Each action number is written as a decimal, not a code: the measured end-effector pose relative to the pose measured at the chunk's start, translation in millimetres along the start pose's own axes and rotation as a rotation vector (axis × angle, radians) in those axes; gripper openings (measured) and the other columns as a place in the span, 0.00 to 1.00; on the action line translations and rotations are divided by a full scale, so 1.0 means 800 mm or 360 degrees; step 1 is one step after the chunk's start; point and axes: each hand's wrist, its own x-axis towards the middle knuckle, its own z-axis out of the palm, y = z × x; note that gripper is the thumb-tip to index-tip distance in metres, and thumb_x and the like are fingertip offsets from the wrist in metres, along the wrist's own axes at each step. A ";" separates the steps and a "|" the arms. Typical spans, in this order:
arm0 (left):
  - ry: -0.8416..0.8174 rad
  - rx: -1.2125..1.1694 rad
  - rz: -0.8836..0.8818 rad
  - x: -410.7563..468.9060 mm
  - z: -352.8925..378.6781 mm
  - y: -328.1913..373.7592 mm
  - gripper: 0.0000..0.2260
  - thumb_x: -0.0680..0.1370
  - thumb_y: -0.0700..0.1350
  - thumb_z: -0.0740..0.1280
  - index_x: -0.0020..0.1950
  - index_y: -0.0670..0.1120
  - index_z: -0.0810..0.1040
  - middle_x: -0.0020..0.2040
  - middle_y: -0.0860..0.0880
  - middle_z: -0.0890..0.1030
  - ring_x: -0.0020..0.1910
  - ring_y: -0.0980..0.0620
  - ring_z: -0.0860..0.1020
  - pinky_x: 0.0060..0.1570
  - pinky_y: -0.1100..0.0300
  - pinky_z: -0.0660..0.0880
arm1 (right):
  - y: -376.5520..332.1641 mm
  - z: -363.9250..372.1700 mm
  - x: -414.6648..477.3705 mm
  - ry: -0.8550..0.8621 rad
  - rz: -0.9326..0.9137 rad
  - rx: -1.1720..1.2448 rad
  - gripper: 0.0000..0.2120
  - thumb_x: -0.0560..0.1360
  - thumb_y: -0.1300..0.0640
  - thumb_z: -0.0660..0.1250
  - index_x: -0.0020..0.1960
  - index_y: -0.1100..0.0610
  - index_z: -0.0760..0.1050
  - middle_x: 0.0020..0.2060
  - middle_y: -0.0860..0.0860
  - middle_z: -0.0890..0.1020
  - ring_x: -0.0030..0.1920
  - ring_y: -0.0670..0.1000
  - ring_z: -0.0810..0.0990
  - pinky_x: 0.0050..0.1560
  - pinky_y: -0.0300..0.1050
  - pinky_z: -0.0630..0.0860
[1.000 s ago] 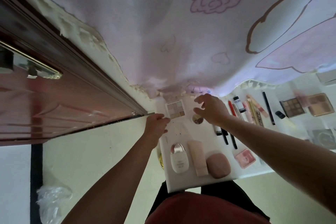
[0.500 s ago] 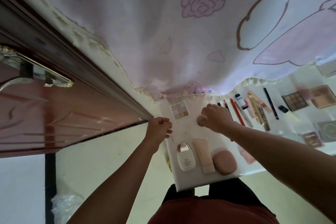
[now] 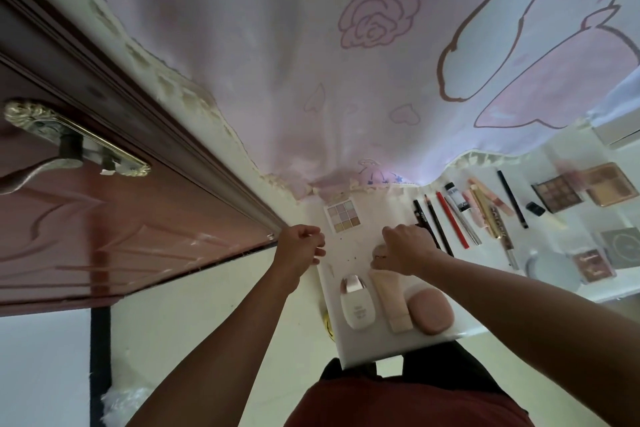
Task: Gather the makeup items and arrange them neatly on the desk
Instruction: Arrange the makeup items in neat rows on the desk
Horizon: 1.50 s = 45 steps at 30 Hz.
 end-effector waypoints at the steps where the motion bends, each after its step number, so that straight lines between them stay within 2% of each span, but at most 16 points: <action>1: 0.0005 0.0003 -0.0004 0.000 -0.002 -0.001 0.05 0.77 0.37 0.67 0.53 0.42 0.78 0.41 0.44 0.81 0.36 0.49 0.79 0.37 0.58 0.75 | -0.002 0.001 0.001 0.0012 0.0003 0.0010 0.23 0.69 0.39 0.67 0.53 0.57 0.74 0.47 0.54 0.82 0.47 0.57 0.81 0.38 0.44 0.68; 3: 0.0014 0.0011 -0.0009 0.000 -0.005 -0.001 0.05 0.77 0.37 0.67 0.52 0.42 0.78 0.41 0.45 0.81 0.36 0.50 0.80 0.37 0.58 0.75 | -0.003 -0.001 0.002 0.0044 0.0017 0.0045 0.20 0.69 0.43 0.68 0.52 0.58 0.74 0.47 0.54 0.82 0.47 0.57 0.81 0.38 0.43 0.68; 6: 0.0014 0.0016 -0.0012 -0.002 -0.011 0.003 0.02 0.77 0.38 0.67 0.48 0.43 0.78 0.41 0.45 0.81 0.36 0.49 0.80 0.38 0.58 0.76 | 0.006 -0.012 0.006 0.0076 0.0061 0.0282 0.21 0.67 0.43 0.69 0.53 0.55 0.74 0.48 0.52 0.81 0.47 0.55 0.80 0.40 0.44 0.72; 8: -0.0031 0.0009 -0.0013 -0.004 -0.014 0.011 0.01 0.77 0.38 0.68 0.46 0.42 0.79 0.41 0.44 0.81 0.37 0.49 0.80 0.38 0.58 0.76 | 0.015 -0.030 0.001 0.0168 0.0071 0.0630 0.22 0.66 0.43 0.71 0.56 0.52 0.76 0.49 0.48 0.82 0.47 0.52 0.79 0.45 0.45 0.75; 10: -0.0145 0.0011 0.0020 -0.007 -0.016 0.028 0.04 0.77 0.41 0.69 0.47 0.41 0.80 0.42 0.44 0.82 0.37 0.49 0.80 0.38 0.58 0.77 | 0.021 -0.058 -0.011 0.0346 0.0038 0.1022 0.24 0.66 0.48 0.75 0.60 0.51 0.77 0.49 0.47 0.83 0.47 0.49 0.80 0.49 0.43 0.76; 13: -0.0367 0.0054 0.0142 -0.016 -0.015 0.065 0.08 0.77 0.45 0.70 0.49 0.40 0.81 0.43 0.44 0.82 0.38 0.50 0.80 0.40 0.58 0.77 | 0.023 -0.100 -0.032 0.0551 -0.0127 0.1452 0.22 0.66 0.58 0.78 0.58 0.54 0.78 0.47 0.45 0.83 0.46 0.44 0.81 0.44 0.31 0.73; 16: -0.0519 0.0146 0.0303 -0.029 -0.012 0.108 0.11 0.76 0.48 0.71 0.49 0.39 0.82 0.40 0.45 0.82 0.36 0.51 0.78 0.37 0.58 0.75 | 0.022 -0.129 -0.047 0.0647 -0.0256 0.1680 0.23 0.65 0.61 0.79 0.58 0.56 0.79 0.46 0.45 0.83 0.48 0.46 0.82 0.39 0.32 0.73; 20: -0.0677 0.0235 0.0439 -0.052 -0.014 0.155 0.11 0.75 0.50 0.71 0.38 0.44 0.82 0.33 0.48 0.76 0.29 0.53 0.71 0.31 0.61 0.69 | 0.014 -0.162 -0.067 0.0771 -0.0443 0.1683 0.23 0.64 0.58 0.80 0.58 0.55 0.80 0.46 0.45 0.83 0.48 0.46 0.81 0.41 0.34 0.74; 24: -0.0793 0.0259 0.0487 -0.068 -0.023 0.181 0.12 0.74 0.52 0.71 0.38 0.45 0.81 0.32 0.48 0.75 0.29 0.53 0.70 0.28 0.62 0.65 | -0.002 -0.193 -0.082 0.0889 -0.0624 0.1634 0.25 0.61 0.49 0.76 0.57 0.52 0.79 0.47 0.47 0.81 0.50 0.47 0.79 0.40 0.36 0.75; 28: -0.0854 0.0241 0.0543 -0.073 -0.033 0.195 0.11 0.76 0.48 0.70 0.35 0.47 0.81 0.32 0.49 0.76 0.30 0.53 0.70 0.27 0.63 0.64 | -0.011 -0.212 -0.084 0.0899 -0.0713 0.1589 0.23 0.62 0.51 0.76 0.56 0.50 0.79 0.47 0.44 0.80 0.51 0.47 0.78 0.42 0.38 0.74; 31: -0.0860 0.0261 0.0558 -0.074 -0.037 0.196 0.09 0.73 0.48 0.73 0.34 0.47 0.81 0.31 0.49 0.75 0.29 0.54 0.70 0.27 0.63 0.64 | -0.013 -0.216 -0.084 0.0872 -0.0748 0.1563 0.22 0.63 0.55 0.78 0.56 0.49 0.79 0.47 0.44 0.80 0.51 0.48 0.78 0.43 0.40 0.75; 33: -0.0861 0.0204 0.0541 -0.072 -0.037 0.192 0.08 0.70 0.48 0.73 0.33 0.48 0.81 0.31 0.49 0.75 0.28 0.54 0.68 0.26 0.64 0.63 | -0.015 -0.213 -0.084 0.0869 -0.0747 0.1543 0.22 0.64 0.53 0.78 0.57 0.49 0.79 0.48 0.43 0.80 0.51 0.47 0.78 0.42 0.42 0.75; 36: -0.0881 0.0105 0.0527 -0.072 -0.037 0.186 0.07 0.69 0.48 0.73 0.32 0.48 0.80 0.30 0.50 0.74 0.27 0.54 0.66 0.26 0.64 0.61 | -0.017 -0.209 -0.084 0.0907 -0.0722 0.1483 0.23 0.63 0.44 0.79 0.54 0.50 0.80 0.46 0.39 0.80 0.47 0.44 0.79 0.38 0.35 0.71; 38: -0.0886 0.0090 0.0528 -0.073 -0.037 0.184 0.08 0.67 0.49 0.75 0.34 0.46 0.80 0.30 0.49 0.73 0.26 0.54 0.66 0.25 0.64 0.60 | -0.018 -0.208 -0.084 0.0929 -0.0694 0.1451 0.21 0.63 0.44 0.80 0.51 0.50 0.80 0.44 0.39 0.80 0.44 0.43 0.79 0.37 0.32 0.69; 40: -0.0886 0.0103 0.0523 -0.074 -0.038 0.182 0.10 0.68 0.49 0.73 0.34 0.44 0.79 0.29 0.49 0.74 0.25 0.55 0.65 0.25 0.64 0.58 | -0.019 -0.207 -0.084 0.0961 -0.0712 0.1417 0.19 0.63 0.44 0.80 0.50 0.50 0.81 0.44 0.41 0.80 0.44 0.46 0.79 0.37 0.31 0.68; 45: -0.0928 0.0193 0.0531 -0.076 -0.041 0.183 0.12 0.71 0.50 0.71 0.33 0.43 0.78 0.28 0.50 0.74 0.24 0.55 0.64 0.24 0.65 0.56 | -0.017 -0.213 -0.085 0.1008 -0.0793 0.1371 0.19 0.63 0.47 0.81 0.50 0.53 0.81 0.44 0.44 0.81 0.43 0.49 0.78 0.36 0.29 0.68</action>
